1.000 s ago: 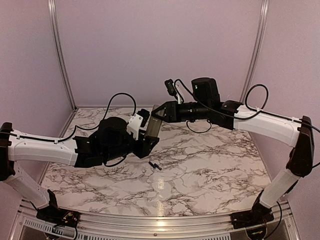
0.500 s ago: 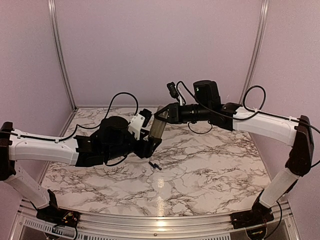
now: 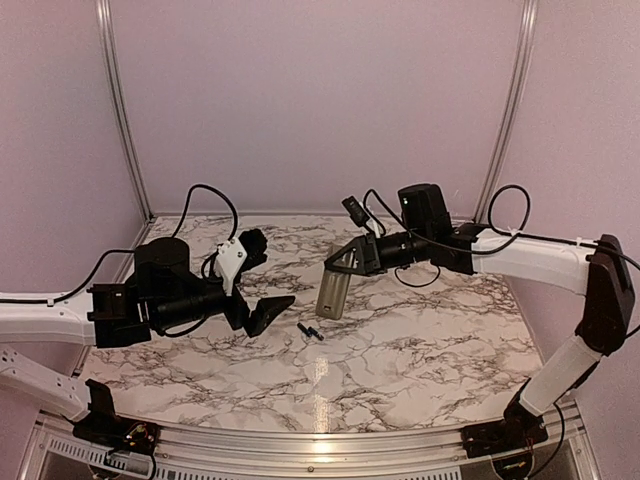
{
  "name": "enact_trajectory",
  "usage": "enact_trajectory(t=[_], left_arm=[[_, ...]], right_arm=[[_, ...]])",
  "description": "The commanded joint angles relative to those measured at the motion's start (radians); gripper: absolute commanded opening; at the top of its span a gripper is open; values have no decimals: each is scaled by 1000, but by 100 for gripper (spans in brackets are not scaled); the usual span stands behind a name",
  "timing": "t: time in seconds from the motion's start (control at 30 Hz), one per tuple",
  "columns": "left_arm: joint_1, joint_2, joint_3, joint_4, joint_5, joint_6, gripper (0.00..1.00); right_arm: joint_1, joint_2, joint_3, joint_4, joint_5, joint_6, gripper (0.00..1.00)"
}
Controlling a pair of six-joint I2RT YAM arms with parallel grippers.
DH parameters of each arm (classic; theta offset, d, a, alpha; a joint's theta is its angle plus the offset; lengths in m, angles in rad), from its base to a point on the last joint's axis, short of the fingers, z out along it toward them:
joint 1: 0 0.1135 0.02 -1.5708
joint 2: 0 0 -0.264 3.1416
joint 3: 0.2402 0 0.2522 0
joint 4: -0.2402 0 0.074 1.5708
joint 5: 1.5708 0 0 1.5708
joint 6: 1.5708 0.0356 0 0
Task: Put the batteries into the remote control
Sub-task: Pass from the left arm to the right, then remove the battery cover from the remote control.
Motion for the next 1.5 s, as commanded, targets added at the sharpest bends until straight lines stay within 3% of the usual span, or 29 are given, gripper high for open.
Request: enact_trajectory(t=[0.0,0.27,0.5,0.67,1.0,1.47], left_arm=[[-28,-36,-75,-22,115,221,97],[-144,6,-77,-31,27,375,87],[-182,80,-29,-56,2,428,67],[-199,156,26,-91,-12,466,61],[-206,226,65,-114,14,484,54],[-206,284,83,-141,-1,501,57]], right_arm=[[-7,-8,-40,14,-160,-15,0],[-1,31,-92,49,-214,43,0],[33,77,-90,59,-203,81,0],[65,112,-67,59,-189,89,0],[100,139,-40,59,-185,100,0],[120,142,-35,98,-204,114,0]])
